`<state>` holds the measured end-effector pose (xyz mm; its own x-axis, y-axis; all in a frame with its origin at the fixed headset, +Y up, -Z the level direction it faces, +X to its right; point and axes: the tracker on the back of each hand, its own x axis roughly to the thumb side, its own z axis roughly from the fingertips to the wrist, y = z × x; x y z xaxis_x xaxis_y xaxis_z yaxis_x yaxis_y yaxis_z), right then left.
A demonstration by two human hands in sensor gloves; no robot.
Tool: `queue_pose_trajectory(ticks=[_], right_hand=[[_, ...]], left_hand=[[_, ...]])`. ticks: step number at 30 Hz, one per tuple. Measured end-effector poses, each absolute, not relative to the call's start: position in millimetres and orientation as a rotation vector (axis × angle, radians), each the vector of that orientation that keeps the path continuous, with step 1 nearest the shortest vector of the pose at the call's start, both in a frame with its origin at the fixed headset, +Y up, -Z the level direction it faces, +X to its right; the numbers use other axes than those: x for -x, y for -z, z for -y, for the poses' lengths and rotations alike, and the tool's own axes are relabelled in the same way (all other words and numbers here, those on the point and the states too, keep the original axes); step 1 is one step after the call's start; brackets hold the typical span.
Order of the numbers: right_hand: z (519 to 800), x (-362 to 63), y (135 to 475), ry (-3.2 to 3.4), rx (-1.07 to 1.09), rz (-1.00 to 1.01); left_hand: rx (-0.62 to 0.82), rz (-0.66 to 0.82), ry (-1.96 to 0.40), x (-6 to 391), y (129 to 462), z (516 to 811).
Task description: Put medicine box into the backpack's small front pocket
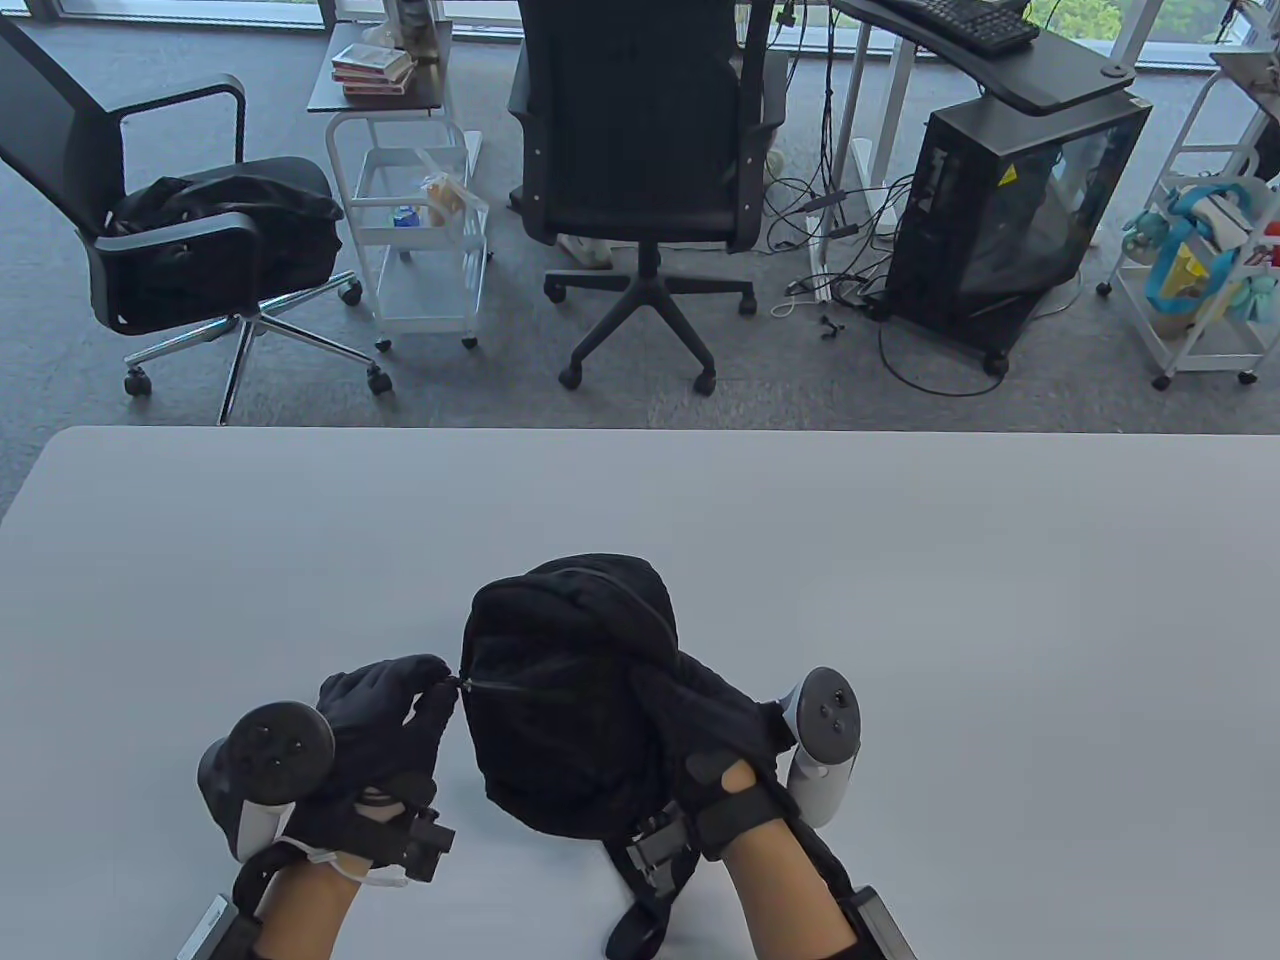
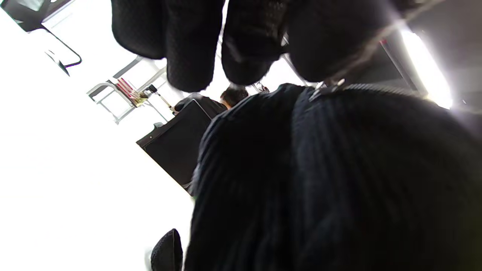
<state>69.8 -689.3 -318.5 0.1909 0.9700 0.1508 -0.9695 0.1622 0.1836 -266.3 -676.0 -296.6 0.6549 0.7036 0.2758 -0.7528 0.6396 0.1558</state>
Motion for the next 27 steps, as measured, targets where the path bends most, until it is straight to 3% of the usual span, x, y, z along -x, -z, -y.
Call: queue_pose_trajectory(ticks=[13, 22, 27], right_hand=[[757, -99, 343, -1.471, 0.002, -0.228], [726, -116, 343, -2.394, 0.038, 0.029], [690, -109, 332, -2.501, -0.174, 0.196]], left_hand=[[-0.155, 0.184, -0.83, 255, 300, 698], [-0.111, 0.191, -0.806, 252, 302, 700], [-0.031, 0.194, -0.769, 251, 301, 699]])
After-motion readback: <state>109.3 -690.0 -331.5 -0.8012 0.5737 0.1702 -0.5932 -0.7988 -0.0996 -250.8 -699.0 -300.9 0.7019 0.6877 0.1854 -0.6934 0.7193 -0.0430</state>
